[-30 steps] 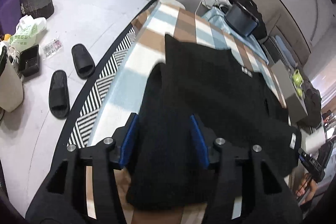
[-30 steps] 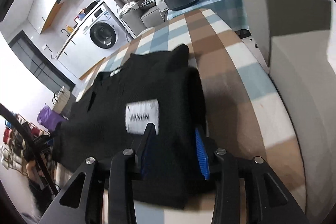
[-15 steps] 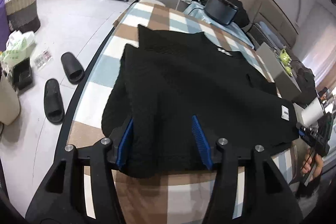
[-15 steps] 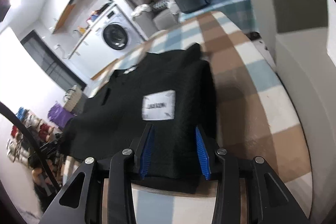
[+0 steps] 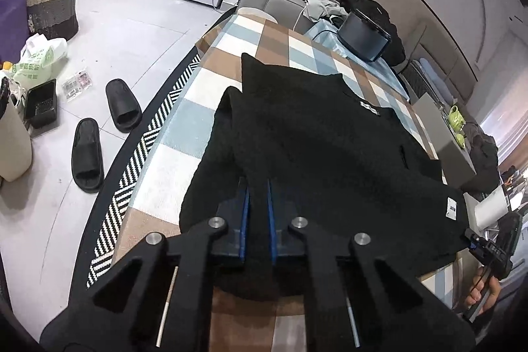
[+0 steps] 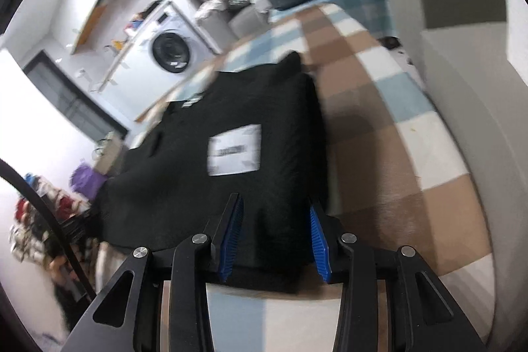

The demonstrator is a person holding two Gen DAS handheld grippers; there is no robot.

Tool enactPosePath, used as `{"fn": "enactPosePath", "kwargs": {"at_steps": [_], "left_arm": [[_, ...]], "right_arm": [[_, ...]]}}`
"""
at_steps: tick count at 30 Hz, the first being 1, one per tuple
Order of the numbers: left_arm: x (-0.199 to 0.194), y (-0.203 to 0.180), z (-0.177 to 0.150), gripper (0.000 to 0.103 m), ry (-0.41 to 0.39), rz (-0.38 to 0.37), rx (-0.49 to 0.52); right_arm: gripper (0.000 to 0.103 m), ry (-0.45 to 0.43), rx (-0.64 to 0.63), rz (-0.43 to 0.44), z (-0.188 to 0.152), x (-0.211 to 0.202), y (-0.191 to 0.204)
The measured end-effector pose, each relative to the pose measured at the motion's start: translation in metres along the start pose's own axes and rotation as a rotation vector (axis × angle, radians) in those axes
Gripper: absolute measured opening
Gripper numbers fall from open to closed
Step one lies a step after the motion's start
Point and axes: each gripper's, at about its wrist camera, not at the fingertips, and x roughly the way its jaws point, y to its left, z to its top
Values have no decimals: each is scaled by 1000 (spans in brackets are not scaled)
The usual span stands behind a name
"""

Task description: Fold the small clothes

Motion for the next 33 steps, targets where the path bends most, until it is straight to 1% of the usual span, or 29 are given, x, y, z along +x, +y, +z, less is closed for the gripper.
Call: {"fn": "enactPosePath", "kwargs": {"at_steps": [3,5,6,7,8,9,10,12,14,15,18,21,25,28,30,33], "left_arm": [[4,1,2,7,21,2,1],[8,2,1,7,34,12,-6],[8,4,3,7,35,15,-13],[10,5,1,7,32,17,-17],[9,5,2,7,27,16,-22],[7,7,4,5,14,9,-29],[6,7,4,5,3,4,-33],[-1,7,8,4,-29,-9,-41],[-7,6,15,3,-61,-25,-47],[-9,5,19,3,-74,-32,-51],[-12,1,37,3,-113,-48,-61],[-11,-3,63,3,-156,-62,-75],[2,-9,101,3,-196,-77,-85],[21,-9,120,3,-193,-73,-90],[39,-4,128,3,-159,-61,-105],[65,9,127,4,-89,-35,-116]], "right_arm": [[39,-1,-4,32,0,0,7],[39,8,5,27,0,6,6],[37,7,15,18,0,9,5],[29,8,24,11,0,11,3],[23,13,36,-3,1,14,1],[9,21,44,-21,2,17,-1],[7,16,47,-31,2,17,-1],[6,0,52,0,3,12,-1],[5,-42,46,33,7,3,4],[5,-71,50,66,11,-4,7],[5,-139,70,150,29,-14,13],[5,-193,93,189,57,-15,19],[5,-271,92,162,88,-11,25],[5,-316,95,69,105,0,23],[5,-296,95,42,109,12,19],[5,-244,116,15,105,27,7]]}}
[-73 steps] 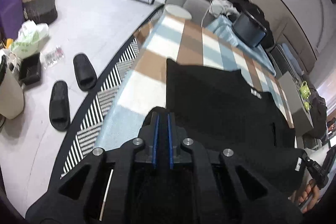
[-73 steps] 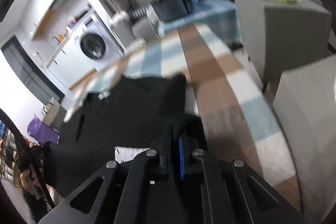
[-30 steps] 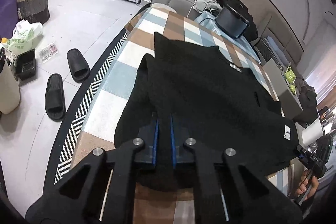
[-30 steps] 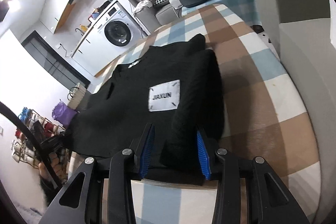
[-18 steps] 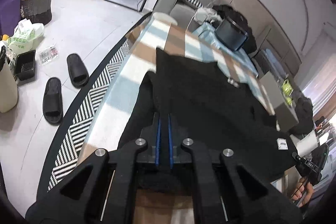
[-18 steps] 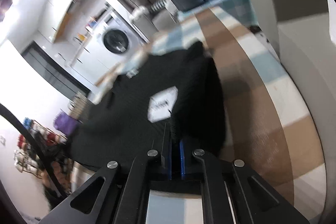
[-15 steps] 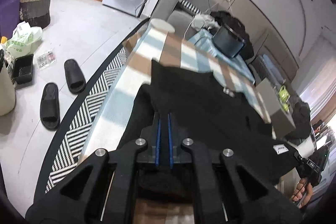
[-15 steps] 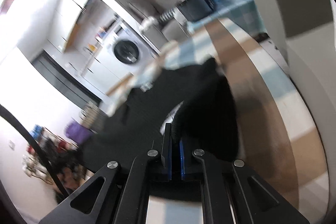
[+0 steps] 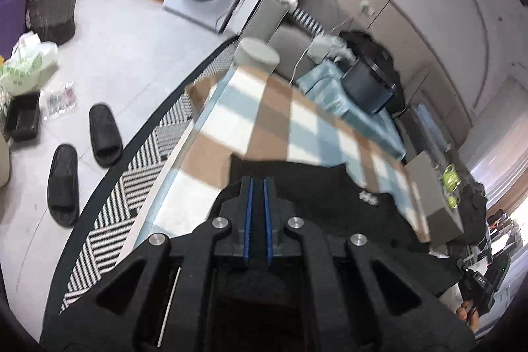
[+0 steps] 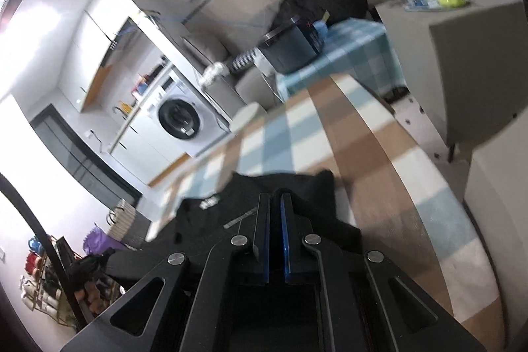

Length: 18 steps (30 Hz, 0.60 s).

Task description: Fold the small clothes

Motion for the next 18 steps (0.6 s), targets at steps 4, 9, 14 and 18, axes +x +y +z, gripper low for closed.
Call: {"fn": "enactPosePath", "kwargs": {"at_steps": [4,9,14,18], "left_arm": [[11,19,-14,11,81,53,-20],[-10,38,-54,40,128,67,-34],[-32,33,-99,44,169,104,69],[-35,12,-126,44,180,140,191]], "right_arm": [[17,100,35,-70,-10,9,-22],[48,117,14,-76,-41,-22,-34],[49,232,-78,-123,-83,-33,-30],[49,283,-175,-137,-108,-27,-18]]}}
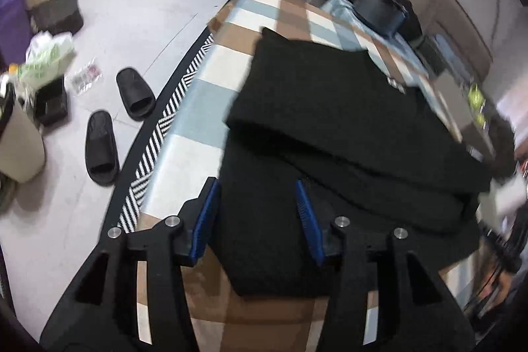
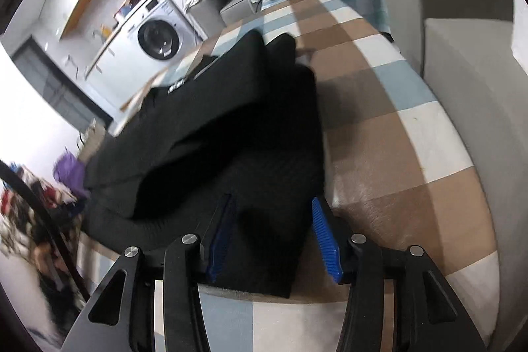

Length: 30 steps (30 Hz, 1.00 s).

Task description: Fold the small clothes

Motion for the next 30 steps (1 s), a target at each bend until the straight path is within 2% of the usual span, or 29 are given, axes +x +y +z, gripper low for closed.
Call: {"fn": "enactPosePath", "kwargs": {"at_steps": [4,6,9,15,20,30], "left_arm": [[4,-17,-6,44,-1,50,59],[6,-23,-8,41,5,61,81],[8,-33,-11,29,7,70,130],[8,-48,-19,28,0,100,214],[4,-54,-28,27,-2,100,227],[-32,-52,-74,28,25,81,257]], "right_arm": [[49,-2,-55,-11,-3,9,11],[49,-3,-77,-28,-3,13,14],[37,1,-100,-31,-5,13,18],[24,8,-128,-19,-5,17,23],[23,14,-127,-14,-9,16,23],[23,31,-98,-6,-25,1,13]]}}
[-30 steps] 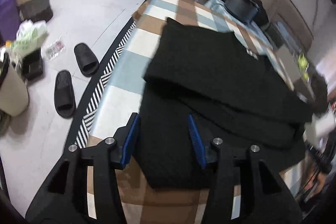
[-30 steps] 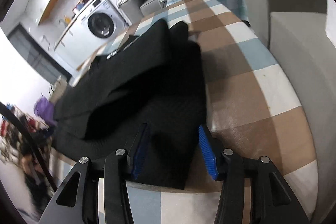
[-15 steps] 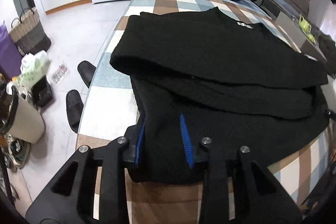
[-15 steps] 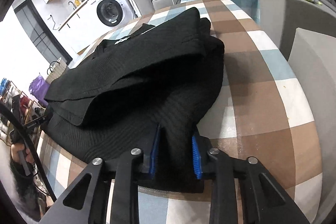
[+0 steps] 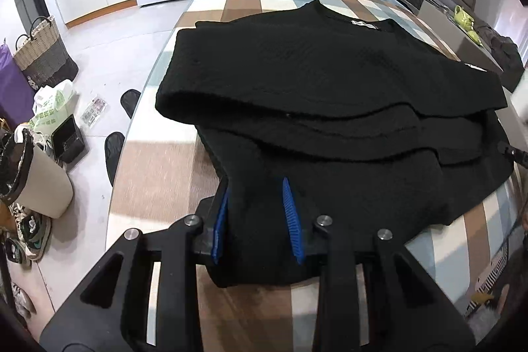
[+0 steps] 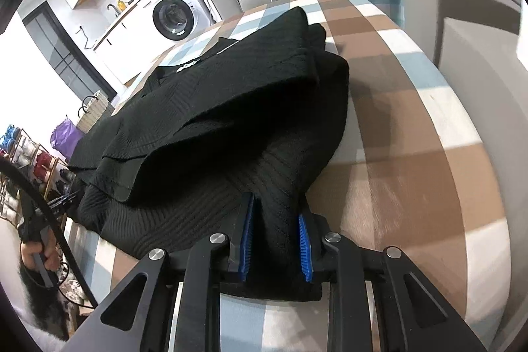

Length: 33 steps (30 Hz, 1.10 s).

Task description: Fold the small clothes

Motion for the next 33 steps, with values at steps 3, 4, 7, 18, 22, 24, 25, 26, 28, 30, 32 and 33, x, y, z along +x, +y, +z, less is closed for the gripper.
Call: {"fn": "enactPosePath", "kwargs": {"at_steps": [3,4,7,18,22,24,25,26,28,30,32,33], "left_arm": [[-5,7,-6,31,0,1,-22],[-7,12,-5,31,-5,5,-42],[-14,28,-1,31,-39,56,-121],[-38,64,21,44,-127,-120,-303],[-27,68,23,49,-85,-215,-357],[-17,70,23,52,-55,-225,-384],[-12,71,23,52,-34,-215,-391],[-6,72,24,53,-14,-220,-397],[8,72,24,54,30,-223,-408],[11,74,22,54,27,-236,-416],[17,75,27,54,10,-241,-430],[18,75,32,54,-6,-246,-438]], "right_arm": [[25,5,-11,-26,-2,-5,-1],[29,-4,-10,-37,0,-8,-1],[38,-47,26,-21,4,-18,-2],[50,-61,137,247,32,-11,14],[50,-21,168,292,33,1,14],[50,-11,182,296,32,5,12],[50,-7,190,294,32,7,11],[50,-6,193,291,30,6,12],[50,-5,196,287,29,6,11],[51,-1,200,282,26,6,10],[53,-5,205,283,24,4,8],[53,-7,210,284,25,5,7]]}}
